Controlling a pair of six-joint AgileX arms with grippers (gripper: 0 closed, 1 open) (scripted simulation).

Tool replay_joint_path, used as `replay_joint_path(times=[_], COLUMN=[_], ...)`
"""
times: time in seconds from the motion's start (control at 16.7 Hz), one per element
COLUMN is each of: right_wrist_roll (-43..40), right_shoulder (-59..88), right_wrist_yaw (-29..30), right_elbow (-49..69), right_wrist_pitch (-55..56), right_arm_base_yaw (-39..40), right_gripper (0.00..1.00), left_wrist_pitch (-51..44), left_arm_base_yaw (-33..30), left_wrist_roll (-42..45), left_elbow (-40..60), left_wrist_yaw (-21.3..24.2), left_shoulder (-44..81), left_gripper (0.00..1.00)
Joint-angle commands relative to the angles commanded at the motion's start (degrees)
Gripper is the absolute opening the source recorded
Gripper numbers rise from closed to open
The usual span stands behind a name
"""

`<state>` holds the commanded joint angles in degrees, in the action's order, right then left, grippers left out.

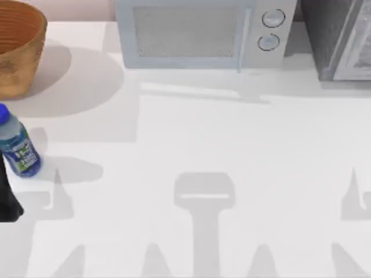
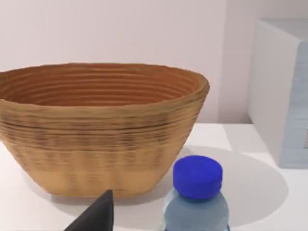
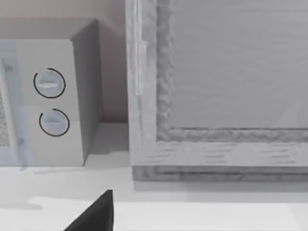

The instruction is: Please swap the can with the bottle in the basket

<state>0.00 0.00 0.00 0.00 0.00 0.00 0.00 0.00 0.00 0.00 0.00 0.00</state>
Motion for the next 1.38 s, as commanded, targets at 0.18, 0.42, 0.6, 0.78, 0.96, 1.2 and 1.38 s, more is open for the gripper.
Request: replay_joint_path(times=[0.18,0.42,0.6,0.78,0.96,1.2,1.38], right_wrist_roll=[0.0,0.0,0.0,0.0,0.0,0.0,0.0], right_shoulder=[0.0,0.0,0.0,0.0,0.0,0.0,0.0], right_wrist_yaw=[0.0,0.0,0.0,0.0,0.0,0.0,0.0], right_elbow=[0.0,0.0,0.0,0.0,0.0,0.0,0.0], right_wrist_pitch=[0.0,0.0,0.0,0.0,0.0,0.0,0.0], right_arm_base_yaw=[0.0,0.0,0.0,0.0,0.0,0.0,0.0], right_gripper=[1.00,1.00,1.00,1.00,1.00,1.00,1.00], left_wrist_pitch=[-0.2,-3.2,-7.9,-14.9,-23.7,-37.0,-47.2], left_arm_base_yaw=[0.1,1.0,2.4,4.4,6.8,10.0,12.1], left_wrist_roll=[0.0,0.4,1.0,2.0,3.2,5.0,6.5], left_elbow=[0.5,8.2,19.2,33.3,49.8,73.6,91.8], left_wrist_yaw=[0.1,1.1,2.6,4.7,7.2,10.7,13.0], left_shoulder=[0.4,7.5,17.8,31.1,46.7,70.3,88.7], left_gripper=[1.00,1.00,1.00,1.00,1.00,1.00,1.00])
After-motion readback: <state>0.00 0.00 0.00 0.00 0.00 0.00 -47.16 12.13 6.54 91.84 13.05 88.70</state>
